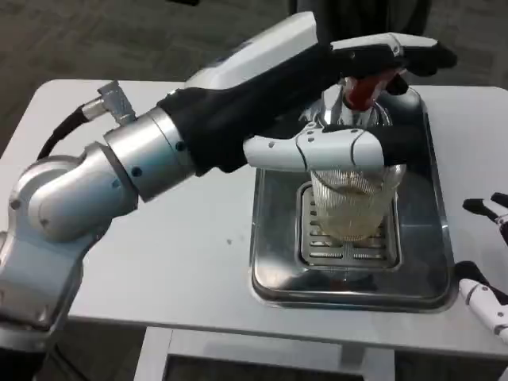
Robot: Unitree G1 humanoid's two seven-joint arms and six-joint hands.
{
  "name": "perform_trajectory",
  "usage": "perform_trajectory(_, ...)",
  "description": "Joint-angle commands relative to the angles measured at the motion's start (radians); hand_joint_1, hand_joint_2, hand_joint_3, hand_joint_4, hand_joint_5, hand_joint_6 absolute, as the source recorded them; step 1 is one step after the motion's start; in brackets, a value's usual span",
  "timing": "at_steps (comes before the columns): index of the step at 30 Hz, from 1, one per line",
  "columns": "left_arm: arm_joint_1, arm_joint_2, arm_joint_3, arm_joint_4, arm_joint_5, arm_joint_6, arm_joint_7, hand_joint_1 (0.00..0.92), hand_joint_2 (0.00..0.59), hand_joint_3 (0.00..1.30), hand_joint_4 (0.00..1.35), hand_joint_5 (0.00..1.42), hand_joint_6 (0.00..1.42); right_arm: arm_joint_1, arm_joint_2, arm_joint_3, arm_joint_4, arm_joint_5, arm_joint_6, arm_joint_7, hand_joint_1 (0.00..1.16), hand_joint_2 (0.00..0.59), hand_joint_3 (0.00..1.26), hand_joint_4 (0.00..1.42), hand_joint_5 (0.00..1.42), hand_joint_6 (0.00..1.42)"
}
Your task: Grasp the cup under the faucet to collect the drink, then remove the cup.
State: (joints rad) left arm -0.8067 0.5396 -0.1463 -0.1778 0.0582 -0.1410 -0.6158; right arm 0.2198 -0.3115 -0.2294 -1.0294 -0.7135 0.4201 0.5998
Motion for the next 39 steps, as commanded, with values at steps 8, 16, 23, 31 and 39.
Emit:
perform_trajectory(8, 0.050, 0.027, -0.042, 0.007, 0.044, -0.008, -0.052, 0.000, 0.094, 0.20, 0.18, 0.27, 0.23, -0.015, 0.054, -0.057, 0.011, 0.218, 0.026, -0.078, 0.41, 0.405, 0.01, 0.01, 0.09, 0.19)
perform_trajectory(16, 0.052, 0.029, -0.040, 0.007, 0.045, -0.006, -0.052, 0.000, 0.087, 0.20, 0.17, 0.27, 0.23, -0.002, 0.086, -0.063, 0.050, 0.346, -0.029, -0.186, 0.57, 0.288, 0.00, 0.04, 0.15, 0.24)
perform_trajectory(23, 0.051, 0.030, -0.039, 0.000, 0.051, -0.004, -0.052, 0.000, 0.084, 0.20, 0.17, 0.27, 0.23, -0.040, 0.076, 0.014, 0.093, 0.346, -0.027, -0.249, 0.61, 0.266, 0.00, 0.04, 0.13, 0.24)
perform_trajectory(31, 0.052, 0.032, -0.038, -0.010, 0.054, 0.004, -0.054, 0.000, 0.084, 0.20, 0.17, 0.27, 0.23, -0.073, 0.073, 0.076, 0.163, 0.329, -0.049, -0.327, 0.64, 0.257, 0.00, 0.04, 0.11, 0.20)
perform_trajectory(39, 0.055, 0.036, -0.037, -0.028, 0.054, 0.016, -0.057, 0.000, 0.083, 0.20, 0.18, 0.27, 0.23, -0.105, 0.079, 0.120, 0.211, 0.328, -0.063, -0.384, 0.64, 0.256, 0.00, 0.04, 0.10, 0.18)
